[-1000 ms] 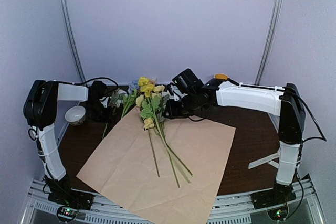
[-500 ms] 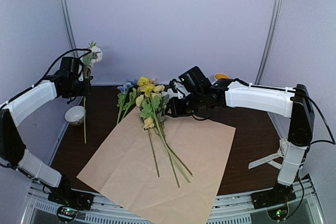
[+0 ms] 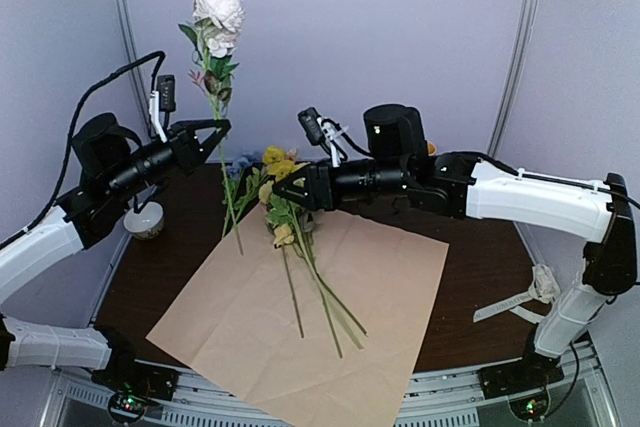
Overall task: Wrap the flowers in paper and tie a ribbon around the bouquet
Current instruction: Pass from the left arm to the right, then place the fake flower on the flattened wrapping paper.
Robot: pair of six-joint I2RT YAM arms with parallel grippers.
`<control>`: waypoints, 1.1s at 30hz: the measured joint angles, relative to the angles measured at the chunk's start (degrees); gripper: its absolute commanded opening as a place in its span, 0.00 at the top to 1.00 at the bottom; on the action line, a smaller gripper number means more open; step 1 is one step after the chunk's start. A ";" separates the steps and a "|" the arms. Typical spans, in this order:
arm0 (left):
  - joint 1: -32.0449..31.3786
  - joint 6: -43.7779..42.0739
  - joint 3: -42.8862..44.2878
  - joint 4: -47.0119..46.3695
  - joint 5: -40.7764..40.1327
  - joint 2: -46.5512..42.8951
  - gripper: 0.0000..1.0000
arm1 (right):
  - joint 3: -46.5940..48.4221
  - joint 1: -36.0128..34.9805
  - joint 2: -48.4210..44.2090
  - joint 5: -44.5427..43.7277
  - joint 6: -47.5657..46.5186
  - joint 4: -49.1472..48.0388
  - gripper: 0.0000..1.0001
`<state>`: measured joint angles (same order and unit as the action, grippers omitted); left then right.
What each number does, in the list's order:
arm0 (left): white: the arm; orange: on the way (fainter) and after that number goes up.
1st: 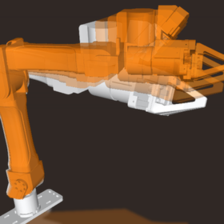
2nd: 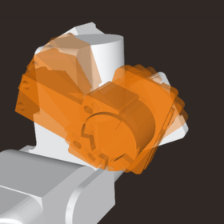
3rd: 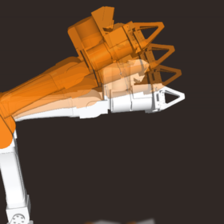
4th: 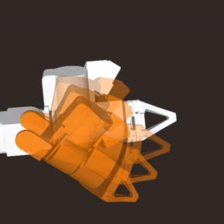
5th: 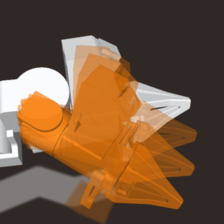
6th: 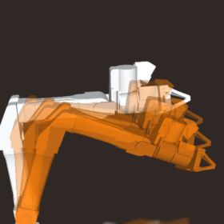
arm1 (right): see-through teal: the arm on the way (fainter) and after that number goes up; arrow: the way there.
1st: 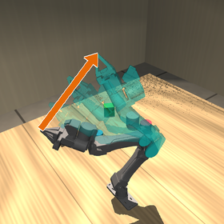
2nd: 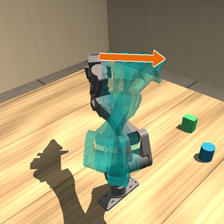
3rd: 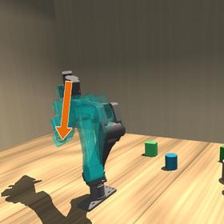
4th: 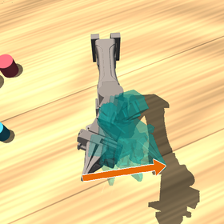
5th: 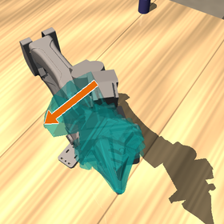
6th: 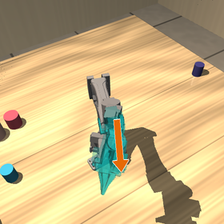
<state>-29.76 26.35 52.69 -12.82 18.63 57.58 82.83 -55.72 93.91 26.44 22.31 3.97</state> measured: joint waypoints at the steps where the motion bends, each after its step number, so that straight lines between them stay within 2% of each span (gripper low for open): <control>1: -1.68 1.20 -0.35 -2.62 1.81 0.76 1.00 | 0.02 -0.55 -0.20 0.98 0.00 -1.77 0.55; 4: -6.23 4.68 -0.63 -11.23 5.81 4.28 1.00 | 0.02 -1.42 -0.26 2.25 0.37 -5.42 0.48; 11: -12.22 8.52 -0.61 -21.66 10.60 10.16 1.00 | 0.07 -1.81 -0.24 1.62 0.85 -9.33 0.49; 12: -12.59 8.74 -0.61 -22.27 10.84 10.49 1.00 | 0.07 -1.81 -0.24 1.62 1.05 -9.73 0.55; 16: -13.03 9.90 -0.61 -24.63 10.97 11.54 1.00 | 0.11 -1.81 -0.24 1.49 1.75 -11.30 1.00; 19: -12.96 11.61 -0.61 -26.27 10.93 12.66 1.00 | 0.48 -2.32 -0.24 0.79 1.86 -11.32 1.00; 22: -12.94 12.74 -0.61 -25.92 10.03 13.29 0.47 | 0.76 -2.05 -0.22 0.00 2.21 -9.79 1.00; 23: -12.96 12.55 -0.55 -24.83 9.33 13.31 0.36 | 1.18 -1.92 -0.13 -0.59 2.49 -8.46 1.00; 24: -13.00 12.11 -0.17 -22.51 8.44 13.20 0.29 | 1.66 -1.64 0.11 -1.36 2.95 -6.97 1.00; 26: -13.14 10.12 1.51 -15.72 5.05 13.03 0.17 | 2.40 -0.44 0.68 -2.51 3.85 -3.80 1.00; 28: -13.05 7.63 3.34 -7.48 -0.59 12.41 0.10 | 2.43 1.01 1.38 -3.34 4.74 -0.09 1.00; 30: -12.50 5.51 5.20 2.86 -9.99 11.23 0.09 | 2.40 2.03 2.64 -4.46 5.18 4.20 1.00; 33: -9.92 3.50 6.05 13.57 -20.90 9.88 0.09 | 2.34 2.60 5.40 -5.18 6.32 9.27 1.00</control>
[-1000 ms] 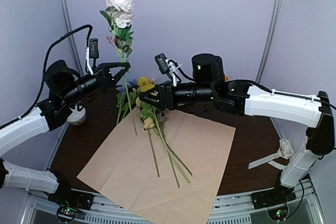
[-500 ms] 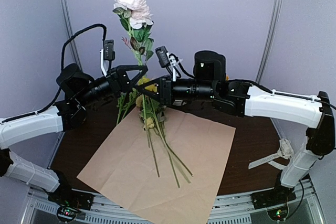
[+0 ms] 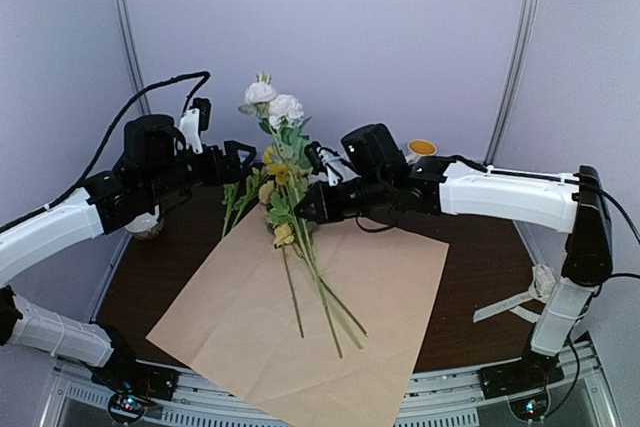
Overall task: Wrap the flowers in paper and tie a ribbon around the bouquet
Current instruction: Place the fake flower on the flattened wrapping paper.
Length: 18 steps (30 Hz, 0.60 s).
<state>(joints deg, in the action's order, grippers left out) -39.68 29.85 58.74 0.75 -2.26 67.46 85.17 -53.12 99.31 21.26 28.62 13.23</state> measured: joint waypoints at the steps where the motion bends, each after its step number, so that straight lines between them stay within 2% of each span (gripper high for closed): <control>1: 1.44 -0.55 0.00 3.28 -3.06 -0.20 0.09 | -0.04 -0.04 1.16 -0.04 0.42 1.44 1.00; 7: 10.60 -1.27 -1.66 14.47 -10.40 2.10 0.10 | 0.52 -0.24 10.01 1.01 3.43 7.91 1.00; 12: 13.92 -2.40 -2.27 19.30 -12.61 7.93 0.10 | 4.61 -0.31 17.20 0.81 4.26 13.22 0.99; 15: 14.62 -3.21 -2.27 20.76 -12.66 11.30 0.11 | 7.43 -0.31 19.50 0.04 4.13 14.93 0.83; 18: 15.87 -4.09 -2.16 20.96 -12.20 15.06 0.19 | 10.71 -0.26 21.16 -0.87 3.93 16.59 0.71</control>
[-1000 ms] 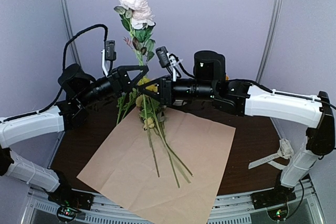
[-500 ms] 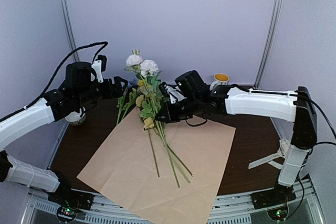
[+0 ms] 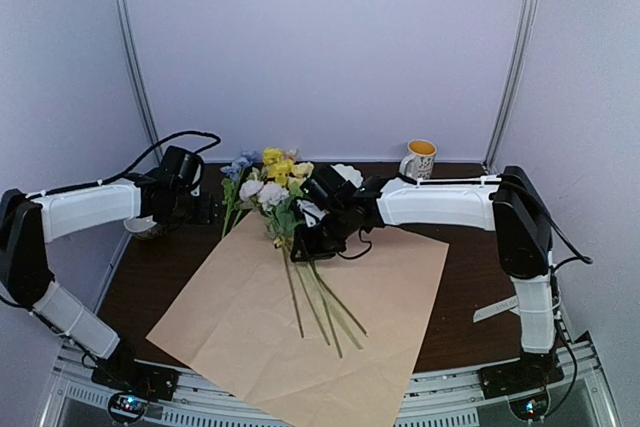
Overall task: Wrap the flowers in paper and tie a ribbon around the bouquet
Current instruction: Place the fake flower on the flattened wrapping paper.
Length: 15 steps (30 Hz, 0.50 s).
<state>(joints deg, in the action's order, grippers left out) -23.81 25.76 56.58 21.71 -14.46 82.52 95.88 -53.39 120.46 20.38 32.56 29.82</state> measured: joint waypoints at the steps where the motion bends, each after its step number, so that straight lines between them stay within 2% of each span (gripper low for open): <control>1: 0.63 -0.48 0.22 0.22 0.20 1.57 0.22 | 0.74 0.02 0.35 -0.33 0.24 0.31 0.69; 5: 2.84 -2.49 2.82 1.62 1.27 8.39 0.43 | 1.46 0.13 0.59 -1.92 -0.20 0.92 0.66; 13: 5.51 -7.56 15.65 2.86 5.97 24.04 0.63 | 0.59 0.13 -1.11 -2.71 -1.07 0.79 0.66; 15: 6.10 -8.17 18.75 2.84 7.30 27.06 0.65 | -0.28 0.13 -2.60 -2.93 -1.14 0.76 0.66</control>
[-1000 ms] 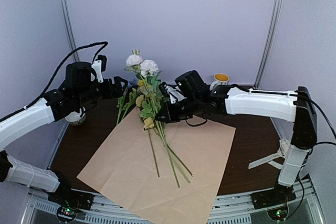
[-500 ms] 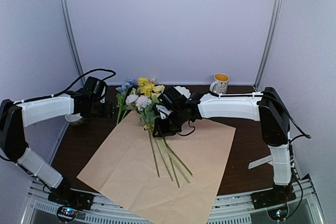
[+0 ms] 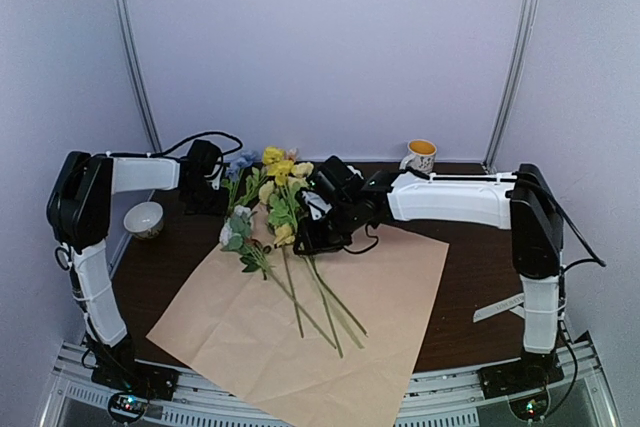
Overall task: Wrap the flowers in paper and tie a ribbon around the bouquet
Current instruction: Pick up the fake flower from the corner of the board.
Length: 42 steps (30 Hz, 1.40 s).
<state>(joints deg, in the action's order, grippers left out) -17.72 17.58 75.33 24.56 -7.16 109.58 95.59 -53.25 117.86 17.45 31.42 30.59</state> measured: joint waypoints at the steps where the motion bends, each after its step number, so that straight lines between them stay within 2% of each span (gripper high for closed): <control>1: 0.42 -0.20 1.73 0.02 0.63 1.64 0.65 | -0.46 0.00 -0.74 -0.11 -0.07 -0.04 0.66; 6: 2.64 -0.61 7.43 0.52 2.32 7.17 0.61 | -2.03 0.00 -3.89 -0.63 -0.22 -0.24 0.66; 13: 3.69 -0.98 17.68 3.17 3.41 11.78 0.41 | -4.04 0.00 -5.14 -1.09 -1.03 -0.37 0.66; 19: 3.65 -0.94 30.91 6.88 3.56 19.15 0.37 | -4.92 0.00 -5.16 -1.40 -1.27 -0.33 0.66; 26: 3.63 0.17 31.91 11.28 4.42 25.03 0.52 | -5.11 0.00 -5.16 -1.99 -1.49 -0.31 0.66; 27: 3.56 0.24 31.98 11.54 4.55 24.94 0.58 | -5.11 0.00 -5.16 -1.99 -1.53 -0.31 0.66; 29: 3.52 0.59 32.04 12.17 5.01 24.96 0.81 | -5.11 0.00 -5.16 -2.01 -1.53 -0.31 0.66; 31: 3.52 0.59 32.15 12.92 5.57 24.98 1.00 | -5.14 0.00 -5.16 -2.01 -1.51 -0.31 0.66; 38: 3.74 1.09 29.27 12.63 3.06 22.69 1.00 | -7.30 0.00 -7.06 -2.05 -1.53 -0.57 0.65; 42: 4.81 1.16 22.95 11.80 -0.90 16.44 1.00 | -8.07 0.00 -8.24 -2.45 -1.64 -0.76 0.65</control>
<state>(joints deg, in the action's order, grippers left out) -12.91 18.74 98.28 36.36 -8.05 126.02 87.53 -53.25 109.62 15.00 29.78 29.82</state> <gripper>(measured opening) 0.039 0.346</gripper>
